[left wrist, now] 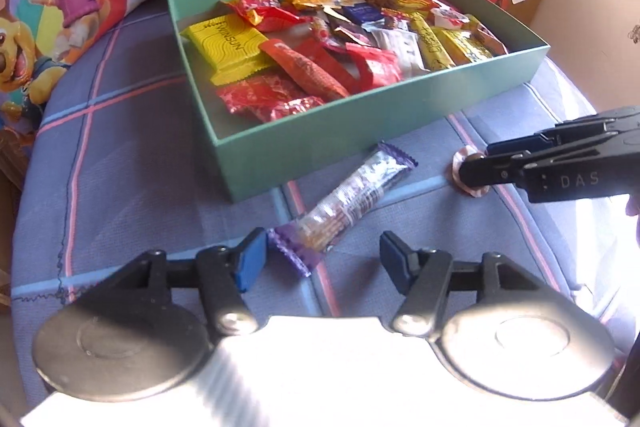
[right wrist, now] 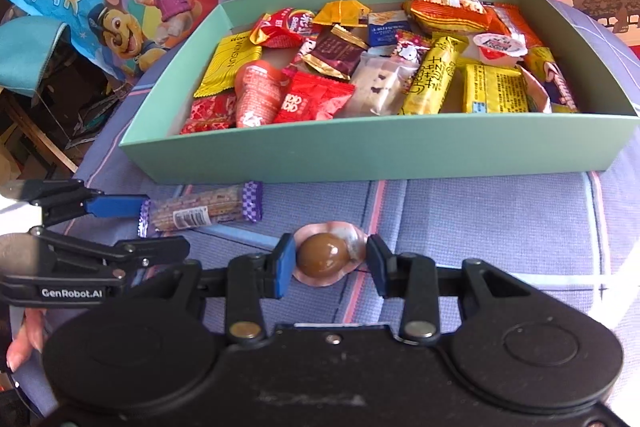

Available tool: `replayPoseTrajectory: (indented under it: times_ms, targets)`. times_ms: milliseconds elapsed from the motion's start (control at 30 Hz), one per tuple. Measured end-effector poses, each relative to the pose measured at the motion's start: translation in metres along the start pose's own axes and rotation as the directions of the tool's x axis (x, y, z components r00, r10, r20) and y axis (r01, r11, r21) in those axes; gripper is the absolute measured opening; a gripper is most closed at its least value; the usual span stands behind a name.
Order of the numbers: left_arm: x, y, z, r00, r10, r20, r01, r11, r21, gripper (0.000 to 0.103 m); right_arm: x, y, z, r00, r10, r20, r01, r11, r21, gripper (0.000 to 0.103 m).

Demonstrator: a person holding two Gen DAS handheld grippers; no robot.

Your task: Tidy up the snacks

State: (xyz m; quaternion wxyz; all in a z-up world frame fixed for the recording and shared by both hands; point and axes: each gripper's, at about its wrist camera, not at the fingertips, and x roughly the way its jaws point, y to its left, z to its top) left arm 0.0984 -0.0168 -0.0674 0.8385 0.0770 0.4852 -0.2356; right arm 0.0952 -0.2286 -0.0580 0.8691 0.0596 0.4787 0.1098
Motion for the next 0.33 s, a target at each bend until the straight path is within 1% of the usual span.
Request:
replayPoseTrajectory:
  times_ms: [100,133,200,233,333]
  targets:
    - [-0.005,-0.019,-0.007,0.997,-0.074,-0.032,0.075,0.996,0.040,0.060,-0.008,-0.006,-0.008,1.000,-0.013,0.005,0.013,1.000,-0.005,0.038]
    - [-0.007,-0.025,-0.009,0.996,-0.080,-0.036,0.082,0.995,0.055,0.060,-0.011,-0.008,-0.011,1.000,-0.020,0.007,0.020,1.000,-0.008,0.038]
    - [-0.011,-0.028,-0.009,0.998,-0.050,-0.025,0.052,0.997,0.063,0.060,-0.016,-0.013,-0.016,1.000,-0.029,0.009,0.029,1.000,-0.007,0.038]
    - [-0.012,-0.027,-0.007,1.000,-0.026,-0.016,0.026,0.998,0.058,0.062,-0.020,-0.016,-0.020,0.999,-0.033,0.009,0.033,0.999,-0.007,0.038]
    - [-0.009,-0.020,0.004,1.000,0.017,-0.006,-0.017,1.000,0.021,0.070,-0.026,-0.022,-0.025,0.999,-0.053,0.013,0.053,0.999,-0.004,0.040]
